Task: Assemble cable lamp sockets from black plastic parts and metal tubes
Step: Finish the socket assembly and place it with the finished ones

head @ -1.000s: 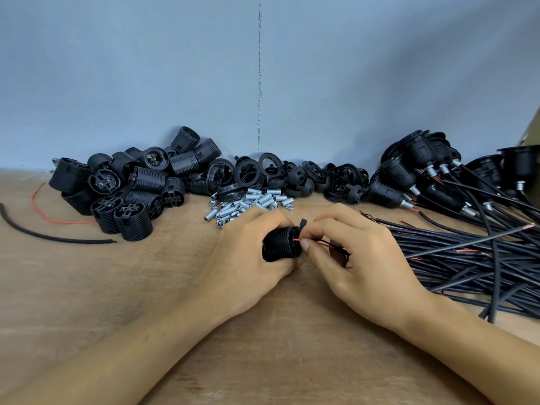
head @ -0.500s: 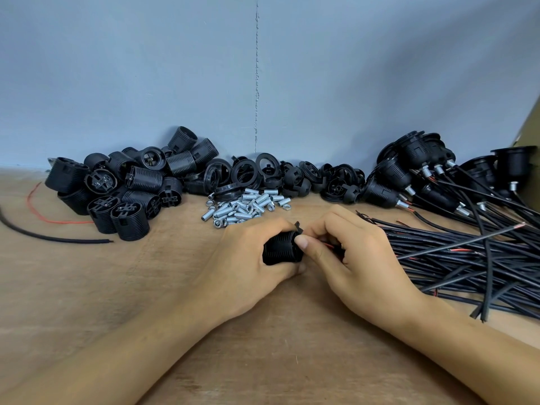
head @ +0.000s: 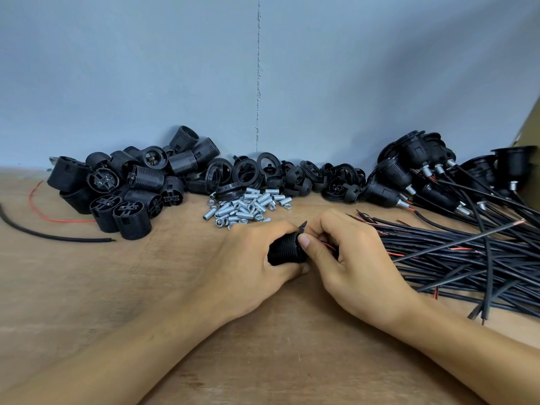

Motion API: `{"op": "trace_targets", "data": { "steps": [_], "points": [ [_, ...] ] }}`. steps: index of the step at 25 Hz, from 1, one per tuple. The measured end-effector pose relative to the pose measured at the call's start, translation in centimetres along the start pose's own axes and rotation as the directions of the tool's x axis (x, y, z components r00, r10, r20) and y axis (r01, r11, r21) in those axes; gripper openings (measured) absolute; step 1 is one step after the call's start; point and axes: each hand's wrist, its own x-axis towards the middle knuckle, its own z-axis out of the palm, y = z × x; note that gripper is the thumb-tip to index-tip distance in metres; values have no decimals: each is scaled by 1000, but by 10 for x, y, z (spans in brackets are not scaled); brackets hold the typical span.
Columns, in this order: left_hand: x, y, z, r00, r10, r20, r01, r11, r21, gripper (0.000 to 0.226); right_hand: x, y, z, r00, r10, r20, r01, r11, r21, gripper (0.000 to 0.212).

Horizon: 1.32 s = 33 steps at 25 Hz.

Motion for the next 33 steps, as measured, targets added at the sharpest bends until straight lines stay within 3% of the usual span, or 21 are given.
{"op": "trace_targets", "data": {
  "steps": [6,12,25,28,30,33],
  "points": [
    [0,-1,1,1000,3,-15,-3,1000,-16,26,0,-1,-1,999,37,-18,-36,998,43,22],
    [0,-4,2,999,-43,-28,43,999,-24,25,-1,0,-3,996,68,-64,-66,997,43,10],
    [1,-3,4,998,-46,-44,46,999,13,25,2,-2,-3,993,110,37,-112,992,53,15],
    [3,-4,3,991,-106,-76,110,993,51,31,10,-4,-8,990,129,-59,-125,991,55,21],
    [4,-6,2,978,-182,-101,186,982,41,41,18,3,-13,979,170,-110,-170,985,7,13],
    [5,-10,1,959,-268,-93,267,963,-27,49,25,16,-17,962,249,108,-243,968,-64,28]
  ]
}}
